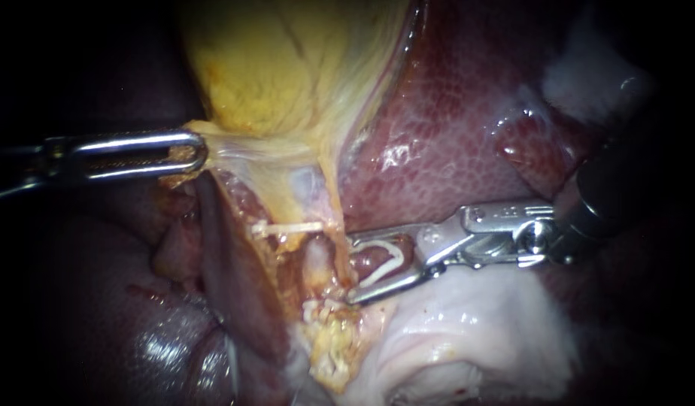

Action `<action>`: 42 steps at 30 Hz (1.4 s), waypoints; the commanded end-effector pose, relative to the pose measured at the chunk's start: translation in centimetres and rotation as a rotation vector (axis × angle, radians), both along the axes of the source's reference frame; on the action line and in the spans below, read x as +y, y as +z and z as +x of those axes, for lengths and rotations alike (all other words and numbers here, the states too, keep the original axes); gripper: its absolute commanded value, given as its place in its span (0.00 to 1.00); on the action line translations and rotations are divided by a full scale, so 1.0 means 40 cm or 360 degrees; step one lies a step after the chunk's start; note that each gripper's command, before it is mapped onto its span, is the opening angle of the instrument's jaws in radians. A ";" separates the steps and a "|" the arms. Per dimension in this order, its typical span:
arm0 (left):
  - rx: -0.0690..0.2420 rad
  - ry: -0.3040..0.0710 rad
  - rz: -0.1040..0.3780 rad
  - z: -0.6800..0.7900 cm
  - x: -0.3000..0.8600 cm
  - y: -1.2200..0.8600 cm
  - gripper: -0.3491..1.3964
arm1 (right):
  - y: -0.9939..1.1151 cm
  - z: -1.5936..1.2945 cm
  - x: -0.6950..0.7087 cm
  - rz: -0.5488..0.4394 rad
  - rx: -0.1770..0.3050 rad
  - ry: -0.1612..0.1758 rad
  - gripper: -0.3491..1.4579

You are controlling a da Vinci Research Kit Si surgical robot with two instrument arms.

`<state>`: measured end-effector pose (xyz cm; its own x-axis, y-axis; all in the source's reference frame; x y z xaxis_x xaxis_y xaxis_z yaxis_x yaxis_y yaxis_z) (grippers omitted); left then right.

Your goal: Clipping first clip right tube

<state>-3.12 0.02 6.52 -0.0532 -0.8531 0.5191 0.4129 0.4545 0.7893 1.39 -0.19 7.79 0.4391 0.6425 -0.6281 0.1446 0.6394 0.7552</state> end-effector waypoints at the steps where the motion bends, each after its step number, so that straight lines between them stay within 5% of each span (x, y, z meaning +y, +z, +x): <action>1: 0.0000 0.0000 0.0000 0.0000 -0.0001 0.0001 0.00 | 0.0000 0.0001 -0.0003 0.0047 0.0035 -0.0014 0.50; 11: 0.0000 0.0000 0.0000 0.0000 -0.0001 0.0001 0.00 | -0.0020 0.0010 -0.0024 0.0299 0.0189 -0.0113 0.49; 21: 0.0000 0.0000 -0.0001 0.0000 -0.0001 0.0004 0.00 | 0.0001 0.0019 -0.0090 0.0359 0.0195 -0.0210 0.47; 42: 0.0001 0.0001 -0.0004 -0.0001 -0.0004 0.0013 0.00 | 0.0083 -0.0016 -0.0101 0.0388 0.0173 -0.0228 0.45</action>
